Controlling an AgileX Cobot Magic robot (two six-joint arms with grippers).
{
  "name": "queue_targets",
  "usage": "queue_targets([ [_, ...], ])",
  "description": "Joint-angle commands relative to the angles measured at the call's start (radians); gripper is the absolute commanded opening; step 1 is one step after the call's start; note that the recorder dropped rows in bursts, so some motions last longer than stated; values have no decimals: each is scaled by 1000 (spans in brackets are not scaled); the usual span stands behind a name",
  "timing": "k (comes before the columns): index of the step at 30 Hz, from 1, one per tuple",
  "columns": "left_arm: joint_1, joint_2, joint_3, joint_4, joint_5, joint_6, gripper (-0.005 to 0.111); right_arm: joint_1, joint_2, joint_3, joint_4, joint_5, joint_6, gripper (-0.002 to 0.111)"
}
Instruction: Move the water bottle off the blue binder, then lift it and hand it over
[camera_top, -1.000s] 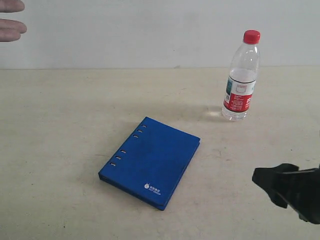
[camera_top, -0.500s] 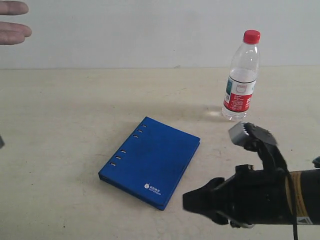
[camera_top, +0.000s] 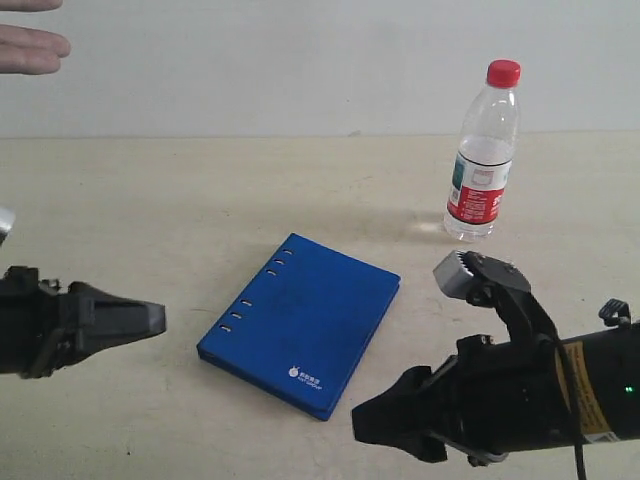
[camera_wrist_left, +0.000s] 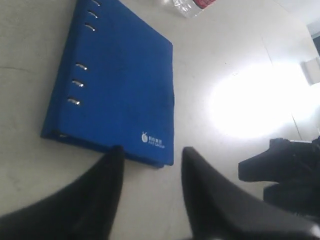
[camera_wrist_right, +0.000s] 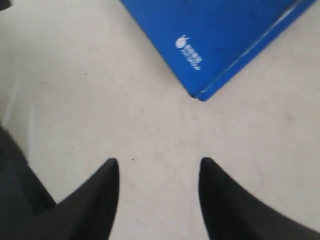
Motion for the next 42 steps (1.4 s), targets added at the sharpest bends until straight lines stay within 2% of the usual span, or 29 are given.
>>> queue_targets([
  [1, -2, 212, -146, -19, 81, 24, 58, 0, 15, -26, 72, -9, -58, 69],
  [3, -4, 282, -202, -19, 98, 24, 63, 0, 15, -55, 88, 42, -43, 71],
  [10, -48, 530, -371, -19, 79, 10, 61, 0, 17, -164, 101, 279, 67, 69],
  [13, -59, 599, -444, -19, 55, 10, 61, 0, 33, -183, 100, 288, 93, 62],
  [18, -61, 668, -547, -19, -10, -16, 61, 0, 77, -186, 100, 278, 113, 38],
  [20, -61, 681, -575, 36, -49, -45, 61, 0, 106, -193, 100, 278, 110, 33],
  [25, -61, 704, -601, 165, -41, -116, 61, 0, 199, -240, 84, 260, 110, 42],
  [34, -61, 706, -604, 172, 140, -119, 61, 0, 384, -325, -70, 157, 180, 64],
  [39, -61, 706, -604, 172, 202, -119, 61, 0, 488, -395, -43, 126, 195, 65],
  [42, -63, 706, -604, 174, 269, -119, 61, 0, 550, -458, -47, -55, 168, 65],
])
